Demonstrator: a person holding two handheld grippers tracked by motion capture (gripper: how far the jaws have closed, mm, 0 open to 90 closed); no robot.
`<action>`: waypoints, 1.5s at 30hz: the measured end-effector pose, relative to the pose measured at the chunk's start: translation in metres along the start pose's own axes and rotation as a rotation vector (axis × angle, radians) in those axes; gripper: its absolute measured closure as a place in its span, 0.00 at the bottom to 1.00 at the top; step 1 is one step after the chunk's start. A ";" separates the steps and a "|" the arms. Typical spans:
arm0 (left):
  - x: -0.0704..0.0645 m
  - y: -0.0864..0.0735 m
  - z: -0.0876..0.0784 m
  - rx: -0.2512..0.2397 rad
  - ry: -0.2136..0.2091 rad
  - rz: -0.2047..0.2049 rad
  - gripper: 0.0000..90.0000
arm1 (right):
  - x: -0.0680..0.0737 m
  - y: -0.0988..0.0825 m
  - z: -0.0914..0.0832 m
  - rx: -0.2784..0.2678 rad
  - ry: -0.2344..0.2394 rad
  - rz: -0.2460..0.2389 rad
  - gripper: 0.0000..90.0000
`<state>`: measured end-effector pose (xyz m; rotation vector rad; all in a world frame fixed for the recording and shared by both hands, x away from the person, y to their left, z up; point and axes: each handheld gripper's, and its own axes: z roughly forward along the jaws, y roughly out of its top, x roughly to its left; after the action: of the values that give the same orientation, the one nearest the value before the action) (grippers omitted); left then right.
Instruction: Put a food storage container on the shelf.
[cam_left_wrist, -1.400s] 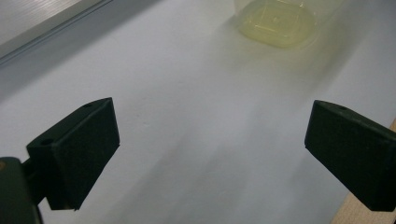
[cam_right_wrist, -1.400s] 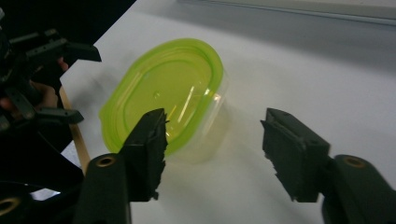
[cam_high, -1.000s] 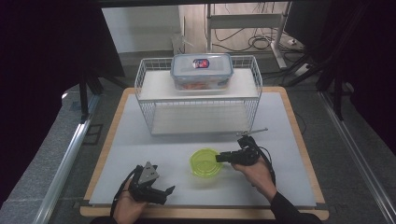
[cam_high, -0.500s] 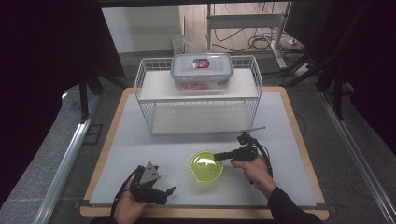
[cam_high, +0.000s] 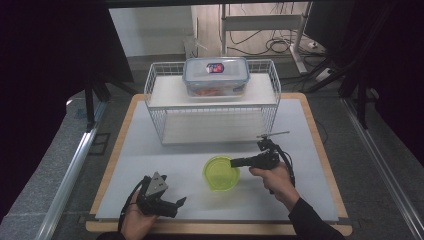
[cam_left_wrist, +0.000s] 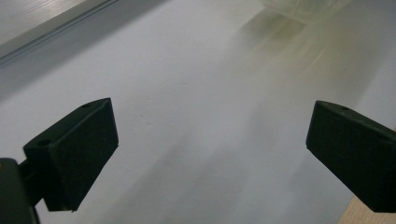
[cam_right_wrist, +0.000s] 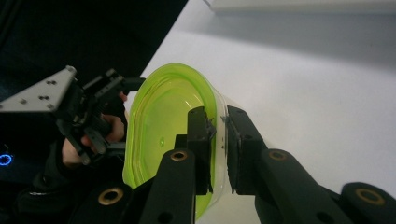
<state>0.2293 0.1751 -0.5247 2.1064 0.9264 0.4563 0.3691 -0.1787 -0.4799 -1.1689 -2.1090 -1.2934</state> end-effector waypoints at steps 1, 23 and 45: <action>0.000 0.000 0.000 -0.002 0.000 0.000 0.02 | 0.001 0.001 -0.001 -0.005 0.001 -0.003 0.90; -0.002 0.001 0.001 0.001 -0.003 0.016 0.02 | 0.049 0.051 -0.050 -0.137 0.002 -0.066 0.90; -0.002 0.001 0.002 -0.002 -0.007 0.014 0.02 | 0.081 0.107 -0.075 -0.226 0.027 -0.053 0.90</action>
<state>0.2295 0.1719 -0.5256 2.1126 0.9070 0.4570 0.4041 -0.1837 -0.3303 -1.1840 -2.0276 -1.5963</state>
